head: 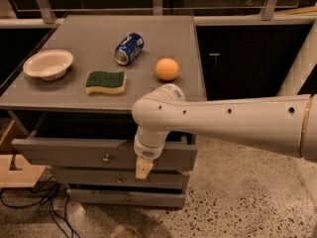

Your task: Open top drawer

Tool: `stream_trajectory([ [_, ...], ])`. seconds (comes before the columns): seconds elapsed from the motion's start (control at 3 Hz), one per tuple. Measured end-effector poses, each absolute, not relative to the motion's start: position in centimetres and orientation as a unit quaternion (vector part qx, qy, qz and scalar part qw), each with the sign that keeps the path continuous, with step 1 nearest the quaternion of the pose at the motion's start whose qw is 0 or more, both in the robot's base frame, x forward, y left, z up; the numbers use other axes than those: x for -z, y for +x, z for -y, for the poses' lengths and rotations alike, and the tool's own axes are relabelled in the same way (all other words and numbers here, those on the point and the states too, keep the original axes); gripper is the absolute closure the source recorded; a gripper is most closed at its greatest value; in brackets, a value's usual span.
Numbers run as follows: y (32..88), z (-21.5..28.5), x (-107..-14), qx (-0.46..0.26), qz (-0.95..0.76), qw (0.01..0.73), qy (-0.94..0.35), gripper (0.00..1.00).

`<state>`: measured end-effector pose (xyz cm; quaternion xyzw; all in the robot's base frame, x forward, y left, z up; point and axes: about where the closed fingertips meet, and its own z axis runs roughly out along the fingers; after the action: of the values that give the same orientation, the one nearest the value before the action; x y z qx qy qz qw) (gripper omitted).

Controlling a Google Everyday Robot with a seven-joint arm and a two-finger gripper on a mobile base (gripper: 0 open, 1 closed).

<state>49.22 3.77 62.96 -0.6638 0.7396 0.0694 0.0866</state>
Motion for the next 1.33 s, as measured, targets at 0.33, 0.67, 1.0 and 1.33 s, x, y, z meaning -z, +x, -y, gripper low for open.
stream_trajectory([
  [0.33,49.22,-3.77,-62.96,-0.069,-0.74,0.087,-0.664,0.64],
  [0.67,49.22,-3.77,-62.96,-0.069,-0.74,0.087,-0.664,0.96],
  [1.0,49.22,-3.77,-63.02,-0.069,-0.74,0.087,-0.664,1.0],
  [1.33,49.23,-3.77,-63.27,-0.069,-0.74,0.087,-0.664,1.0],
])
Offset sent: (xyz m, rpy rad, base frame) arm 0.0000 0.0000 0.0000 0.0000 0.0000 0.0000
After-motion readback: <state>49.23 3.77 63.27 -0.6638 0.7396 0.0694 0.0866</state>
